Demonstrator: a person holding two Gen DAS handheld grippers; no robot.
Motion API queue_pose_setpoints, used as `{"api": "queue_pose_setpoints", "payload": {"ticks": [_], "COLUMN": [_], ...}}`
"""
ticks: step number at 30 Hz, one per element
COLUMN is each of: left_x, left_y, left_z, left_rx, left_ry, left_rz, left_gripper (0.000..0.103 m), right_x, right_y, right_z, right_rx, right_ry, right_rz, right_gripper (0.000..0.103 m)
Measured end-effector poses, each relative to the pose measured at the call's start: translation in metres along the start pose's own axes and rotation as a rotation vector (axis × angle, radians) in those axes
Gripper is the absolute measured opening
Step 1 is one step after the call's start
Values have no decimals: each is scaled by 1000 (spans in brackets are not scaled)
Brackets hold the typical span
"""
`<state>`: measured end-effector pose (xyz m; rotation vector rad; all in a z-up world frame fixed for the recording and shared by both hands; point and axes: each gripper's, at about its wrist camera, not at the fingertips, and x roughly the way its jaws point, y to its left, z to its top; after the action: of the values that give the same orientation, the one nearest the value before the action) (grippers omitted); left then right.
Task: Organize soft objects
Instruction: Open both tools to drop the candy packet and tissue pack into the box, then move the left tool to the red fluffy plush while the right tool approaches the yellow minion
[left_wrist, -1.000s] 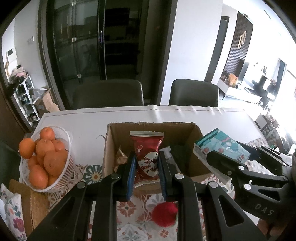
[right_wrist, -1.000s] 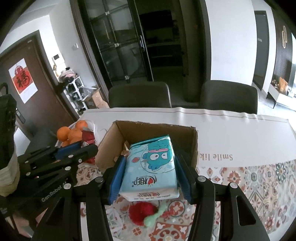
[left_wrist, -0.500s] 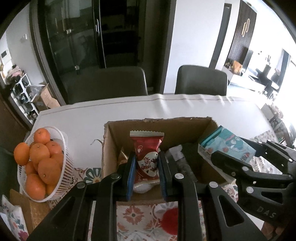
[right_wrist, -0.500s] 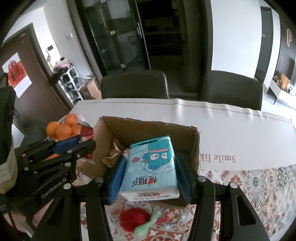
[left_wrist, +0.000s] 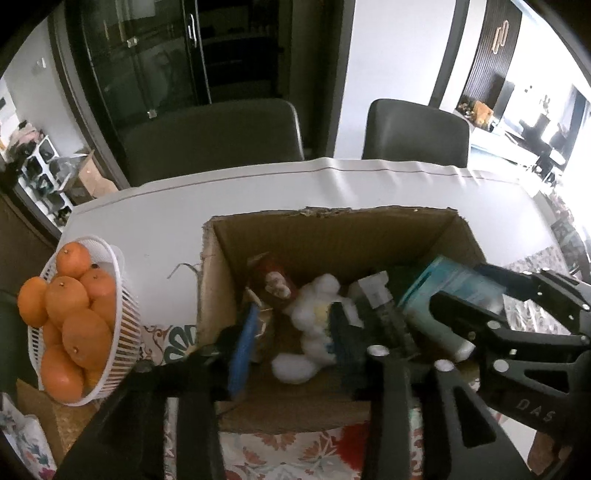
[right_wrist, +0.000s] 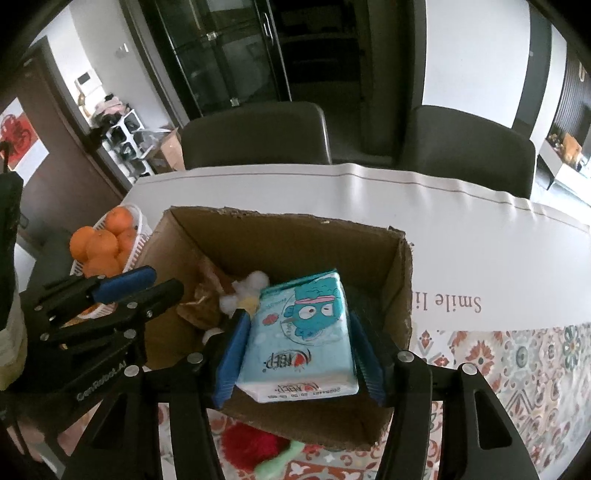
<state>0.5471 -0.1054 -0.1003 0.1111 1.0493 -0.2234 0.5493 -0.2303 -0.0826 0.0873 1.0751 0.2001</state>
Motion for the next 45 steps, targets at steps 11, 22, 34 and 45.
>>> {"api": "queue_pose_setpoints", "payload": {"ticks": [11, 22, 34, 45], "left_x": [-34, -80, -105, -114], "left_y": [4, -11, -32, -47], "left_z": [-15, -43, -80, -119], "left_rx": [-1, 24, 36, 29], "left_ry": [-87, -167, -184, -173], "left_rz": [88, 85, 68, 63], "left_gripper": [60, 62, 68, 68], "right_x": [-19, -68, -106, -120], "right_y": [5, 7, 6, -3], "right_z": [-6, -32, -73, -116], "right_rx": [-22, 4, 20, 43], "right_ry": [-53, -128, -171, -170], "right_rz": [-102, -135, -132, -113], "right_gripper": [69, 69, 69, 69]}}
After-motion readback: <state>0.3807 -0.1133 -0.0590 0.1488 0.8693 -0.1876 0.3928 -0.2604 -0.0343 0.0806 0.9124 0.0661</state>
